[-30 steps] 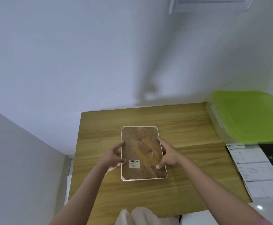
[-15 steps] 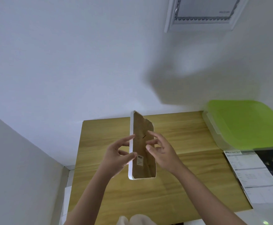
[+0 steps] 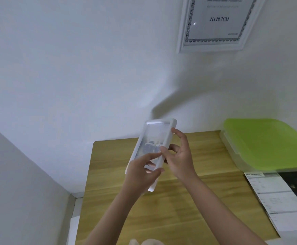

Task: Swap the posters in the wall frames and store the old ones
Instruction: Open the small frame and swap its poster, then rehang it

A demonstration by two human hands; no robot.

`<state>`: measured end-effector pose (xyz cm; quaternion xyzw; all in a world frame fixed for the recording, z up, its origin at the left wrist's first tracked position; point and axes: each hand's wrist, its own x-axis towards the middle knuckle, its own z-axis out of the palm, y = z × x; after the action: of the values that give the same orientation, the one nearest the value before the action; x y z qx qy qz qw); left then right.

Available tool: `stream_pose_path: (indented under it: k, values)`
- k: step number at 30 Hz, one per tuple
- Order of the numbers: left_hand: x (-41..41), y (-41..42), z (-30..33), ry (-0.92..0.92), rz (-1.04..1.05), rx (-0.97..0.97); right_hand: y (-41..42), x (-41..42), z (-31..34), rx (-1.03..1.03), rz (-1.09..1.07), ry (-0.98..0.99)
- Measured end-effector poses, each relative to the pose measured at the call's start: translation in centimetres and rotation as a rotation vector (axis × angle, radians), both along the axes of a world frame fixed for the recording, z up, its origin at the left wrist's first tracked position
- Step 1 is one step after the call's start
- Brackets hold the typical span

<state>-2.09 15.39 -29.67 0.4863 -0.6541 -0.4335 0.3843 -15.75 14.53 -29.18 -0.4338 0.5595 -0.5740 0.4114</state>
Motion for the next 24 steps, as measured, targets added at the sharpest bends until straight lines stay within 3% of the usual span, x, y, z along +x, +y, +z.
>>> stream_pose_path:
  k: [4, 8, 10, 16, 24]
  values:
    - [0.5, -0.4, -0.9, -0.09, -0.052, -0.038, -0.4, -0.4, -0.4, 0.033, -0.095, 0.041]
    - [2.3, -1.3, -2.8, -0.432, 0.284, -0.064, -0.3, -1.7, -0.3, -0.003, -0.136, 0.077]
    - [3.3, -1.6, -2.7, -0.351, 0.319, -0.003, -0.2, -2.6, -0.1, -0.037, -0.14, 0.091]
    - [2.2, -2.4, -0.8, 0.161, 0.084, 0.152, -0.9, -6.2, 1.6, -0.078, -0.133, 0.066]
    - [-5.3, -4.5, 4.9, 0.368, 0.067, 0.063, -2.0, -15.1, 6.7, -0.144, 0.085, 0.181]
